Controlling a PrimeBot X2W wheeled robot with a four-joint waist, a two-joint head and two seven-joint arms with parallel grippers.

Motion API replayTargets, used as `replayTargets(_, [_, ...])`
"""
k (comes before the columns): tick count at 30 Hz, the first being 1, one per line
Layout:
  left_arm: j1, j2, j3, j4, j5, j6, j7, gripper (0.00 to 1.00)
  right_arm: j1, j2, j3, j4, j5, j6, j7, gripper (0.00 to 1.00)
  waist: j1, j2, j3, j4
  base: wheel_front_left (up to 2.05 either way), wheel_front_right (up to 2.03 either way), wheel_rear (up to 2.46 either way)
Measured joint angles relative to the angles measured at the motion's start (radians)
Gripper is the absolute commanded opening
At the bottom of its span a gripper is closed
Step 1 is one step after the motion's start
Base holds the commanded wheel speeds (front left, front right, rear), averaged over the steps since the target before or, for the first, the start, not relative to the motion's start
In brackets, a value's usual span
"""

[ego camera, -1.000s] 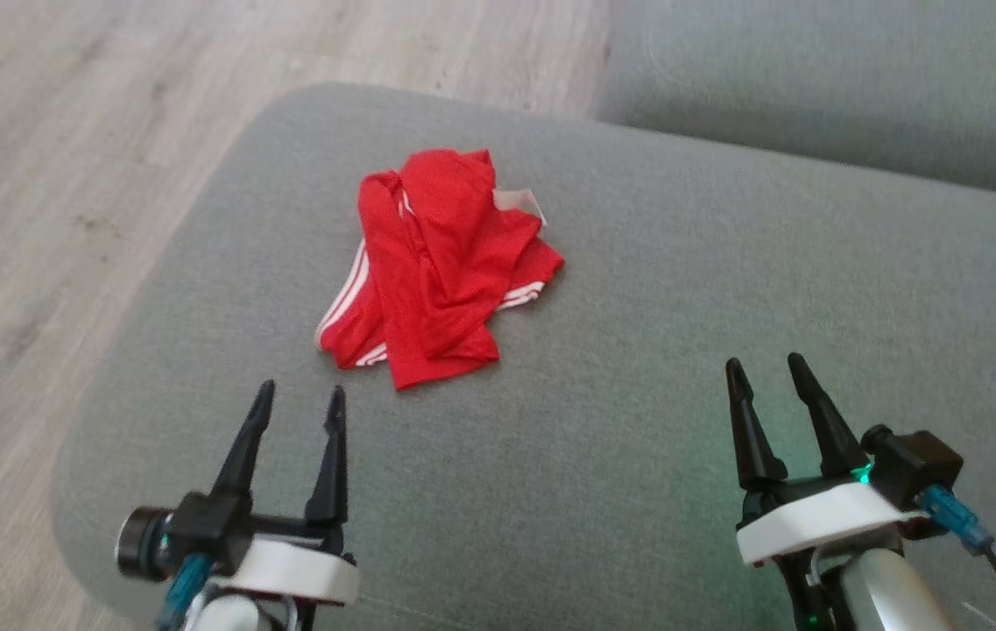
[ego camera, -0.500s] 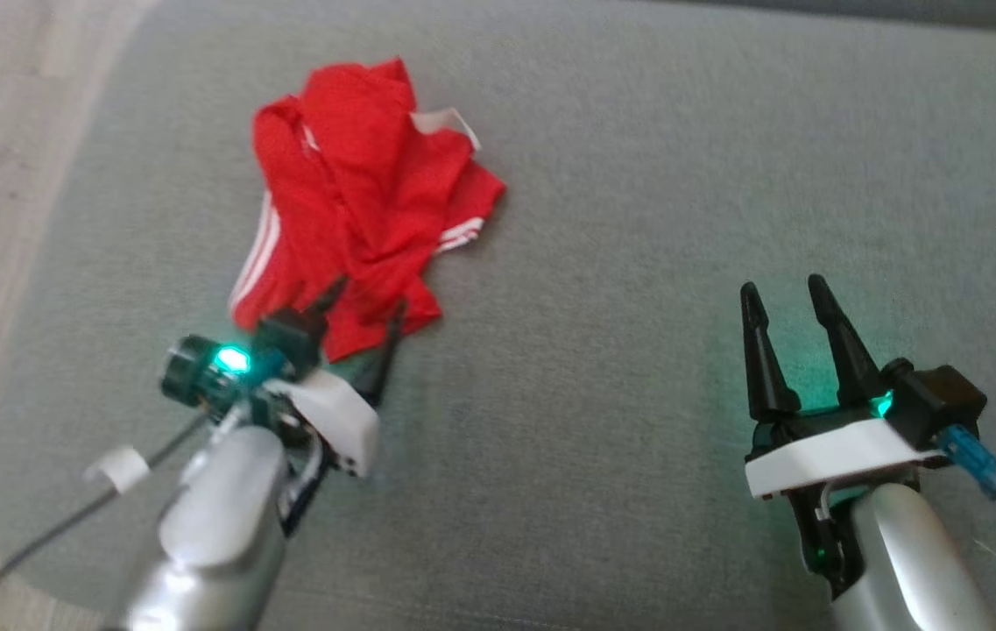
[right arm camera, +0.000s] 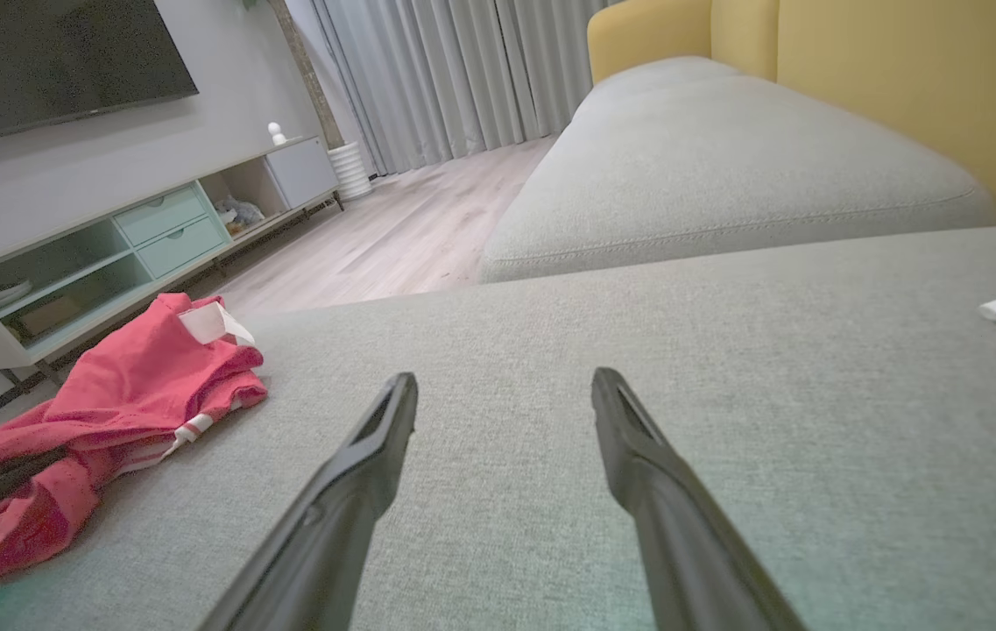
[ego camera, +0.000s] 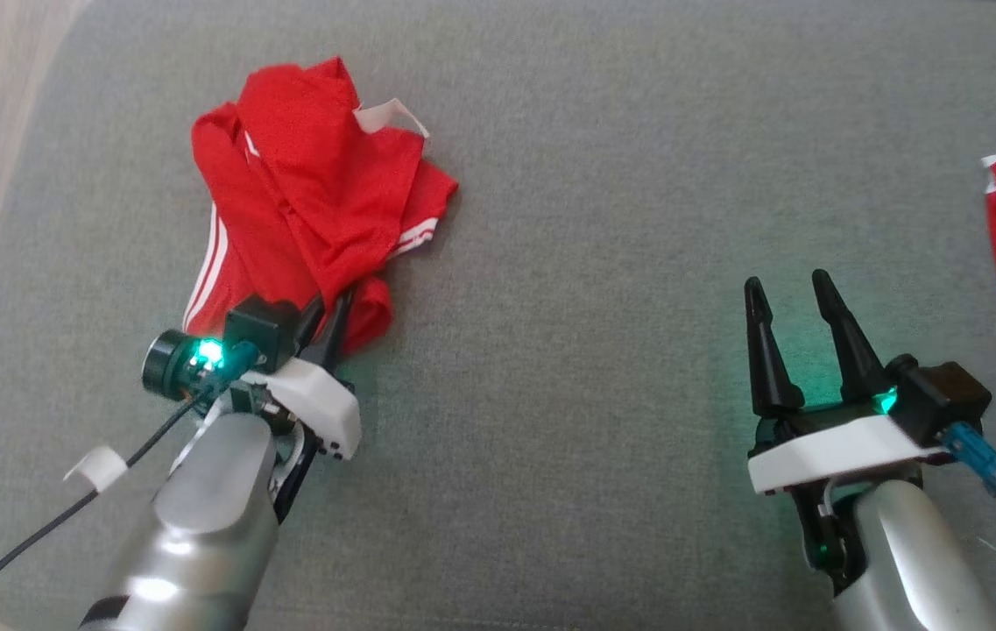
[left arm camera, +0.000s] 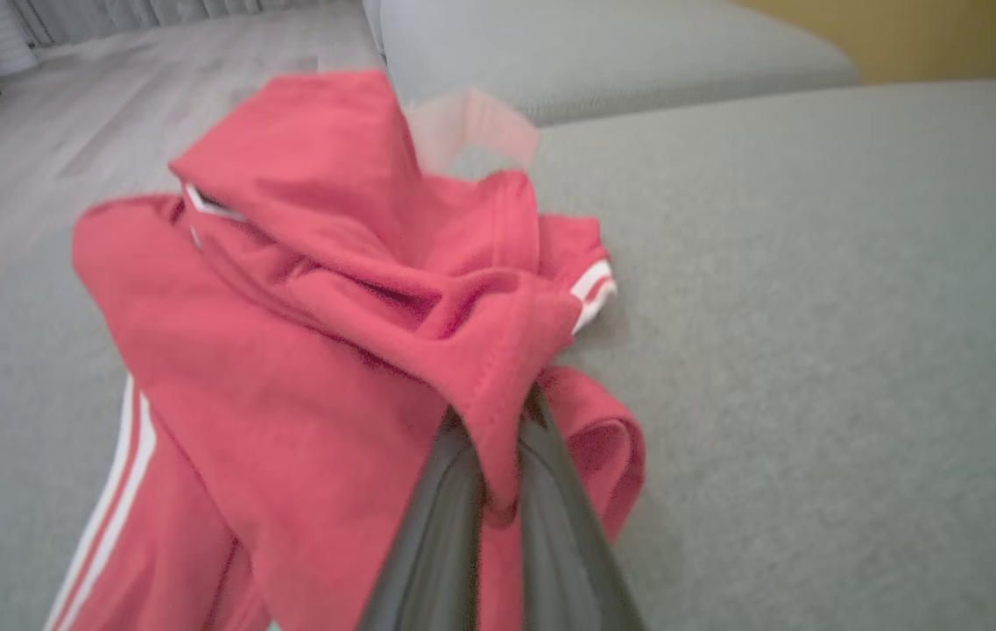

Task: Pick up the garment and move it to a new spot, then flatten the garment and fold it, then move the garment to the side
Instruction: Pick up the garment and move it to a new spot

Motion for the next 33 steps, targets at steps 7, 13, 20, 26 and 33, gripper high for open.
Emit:
replayTargets(7, [0.013, -0.018, 0.01, -0.174, -0.033, 0.0, -0.04, 0.0, 0.01, 0.0, 0.002, 0.007, 0.012, 0.0, 0.0, 1.0, -0.0002, 0.0, -0.082, -0.023, 0.0, 0.0, 0.0])
replayTargets(13, [0.055, -0.052, -0.008, -0.342, -0.048, 0.0, -0.043, 0.0, 0.012, 0.0, 0.022, 0.009, 0.02, 0.0, 0.0, 1.0, -0.0002, 0.0, -0.125, -0.088, 0.0, 0.0, 0.0])
replayTargets(20, [0.036, -0.068, -0.14, -0.426, -0.104, 0.002, -0.031, 0.0, 0.012, 0.0, 0.032, 0.002, 0.039, 0.0, 0.0, 1.0, -0.0001, 0.0, -0.116, -0.205, 0.0, 0.0, 0.0])
replayTargets(26, [-0.015, -0.069, -0.351, -0.497, -0.222, 0.076, -0.02, 0.0, 0.011, 0.0, 0.024, -0.01, 0.047, 0.0, 0.0, 1.0, 0.0, 0.0, -0.076, -0.293, 0.0, 0.0, 0.0])
replayTargets(33, [-0.057, -0.069, -0.522, -0.471, -0.305, 0.137, -0.021, 1.0, 0.009, 0.0, 0.013, -0.019, 0.055, 0.0, 0.0, 1.0, 0.0001, 0.0, -0.026, -0.315, 0.0, 0.0, 0.0])
